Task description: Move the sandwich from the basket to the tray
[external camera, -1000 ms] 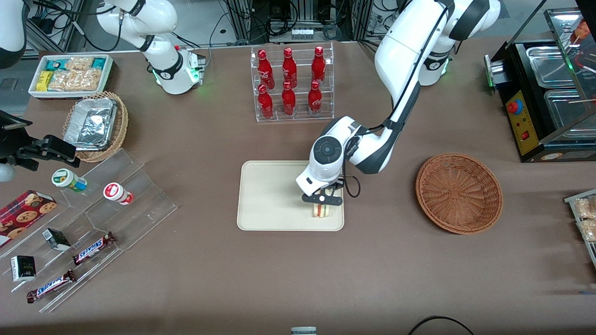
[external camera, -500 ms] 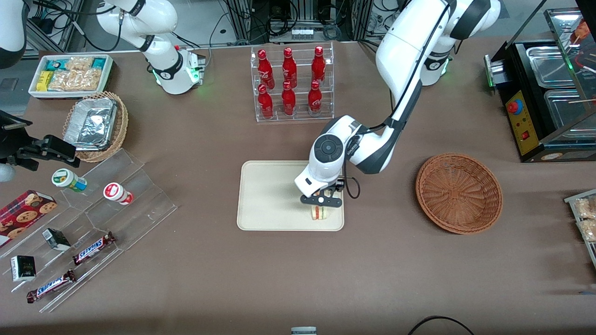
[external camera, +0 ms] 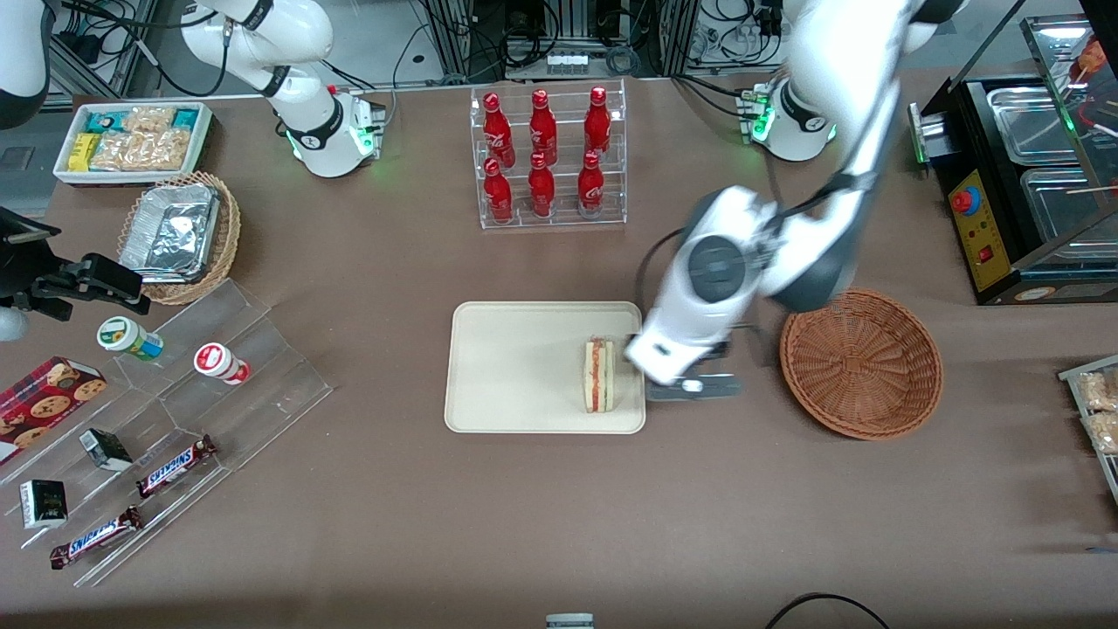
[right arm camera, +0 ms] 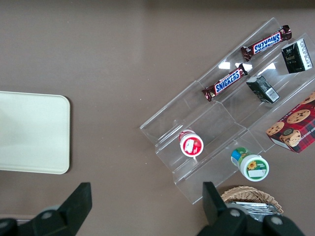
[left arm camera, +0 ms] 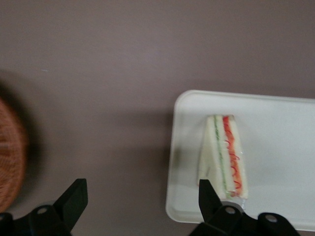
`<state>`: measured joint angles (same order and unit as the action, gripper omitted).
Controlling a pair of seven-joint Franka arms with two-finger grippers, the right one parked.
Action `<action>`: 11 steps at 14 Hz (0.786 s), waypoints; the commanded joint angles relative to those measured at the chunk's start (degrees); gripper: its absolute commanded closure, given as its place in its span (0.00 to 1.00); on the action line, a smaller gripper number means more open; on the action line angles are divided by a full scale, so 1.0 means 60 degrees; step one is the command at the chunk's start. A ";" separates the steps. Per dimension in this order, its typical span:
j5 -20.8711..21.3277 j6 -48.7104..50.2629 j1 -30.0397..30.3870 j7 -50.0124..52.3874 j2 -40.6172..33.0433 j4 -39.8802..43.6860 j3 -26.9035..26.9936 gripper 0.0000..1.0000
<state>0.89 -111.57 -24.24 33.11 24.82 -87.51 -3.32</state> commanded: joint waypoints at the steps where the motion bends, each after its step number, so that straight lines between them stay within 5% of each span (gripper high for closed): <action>1: -0.0105 0.0414 0.0684 -0.0098 -0.0795 -0.0429 -0.0091 0.00; 6: 0.0013 0.1996 0.2265 -0.2131 -0.2040 -0.0765 -0.0091 0.00; 11: 0.0042 0.2347 0.3132 -0.2310 -0.4119 -0.1922 -0.0091 0.00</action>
<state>0.95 -98.46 -6.57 19.61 7.28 -93.44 -3.03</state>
